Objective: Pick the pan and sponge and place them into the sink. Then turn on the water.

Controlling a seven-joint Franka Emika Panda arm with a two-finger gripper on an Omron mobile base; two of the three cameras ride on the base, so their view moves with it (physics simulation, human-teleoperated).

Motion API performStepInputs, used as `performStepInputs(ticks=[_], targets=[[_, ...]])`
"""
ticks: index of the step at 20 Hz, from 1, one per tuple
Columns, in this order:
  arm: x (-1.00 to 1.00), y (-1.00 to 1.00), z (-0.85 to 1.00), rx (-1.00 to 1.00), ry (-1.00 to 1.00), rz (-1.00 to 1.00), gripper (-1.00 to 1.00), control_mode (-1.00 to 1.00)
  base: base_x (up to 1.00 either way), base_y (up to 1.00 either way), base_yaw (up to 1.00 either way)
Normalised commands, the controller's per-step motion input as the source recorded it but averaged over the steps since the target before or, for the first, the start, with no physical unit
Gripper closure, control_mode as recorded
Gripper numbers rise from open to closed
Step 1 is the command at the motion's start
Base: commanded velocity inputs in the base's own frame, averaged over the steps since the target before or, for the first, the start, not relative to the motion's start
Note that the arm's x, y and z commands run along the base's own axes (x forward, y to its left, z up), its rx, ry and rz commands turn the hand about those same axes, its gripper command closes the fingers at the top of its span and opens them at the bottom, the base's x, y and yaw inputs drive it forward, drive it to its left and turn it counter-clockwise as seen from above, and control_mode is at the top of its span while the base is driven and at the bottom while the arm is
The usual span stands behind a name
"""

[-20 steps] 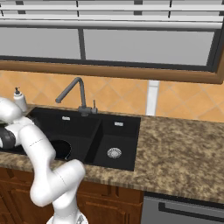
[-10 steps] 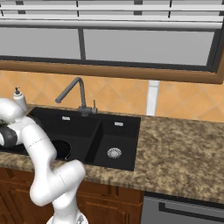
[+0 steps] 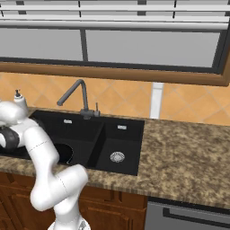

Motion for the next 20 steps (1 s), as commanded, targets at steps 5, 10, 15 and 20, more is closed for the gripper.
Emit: performStepInputs(ticks=[5, 10, 15, 20], targets=[[0.04, 0.0, -0.22, 0.0, 0.0, 0.0, -1.0, -1.0, 0.0, 0.0, 0.0], [0.06, 0.0, -0.21, 0.0, 0.0, 0.0, -1.0, -1.0, 0.0, 0.0, 0.0], [0.09, 0.0, -0.23, 0.0, 0.0, 0.0, -1.0, -1.0, 0.0, 0.0, 0.0], [0.07, 0.0, -0.31, 0.0, 0.0, 0.0, -1.0, -1.0, 0.0, 0.0, 0.0]])
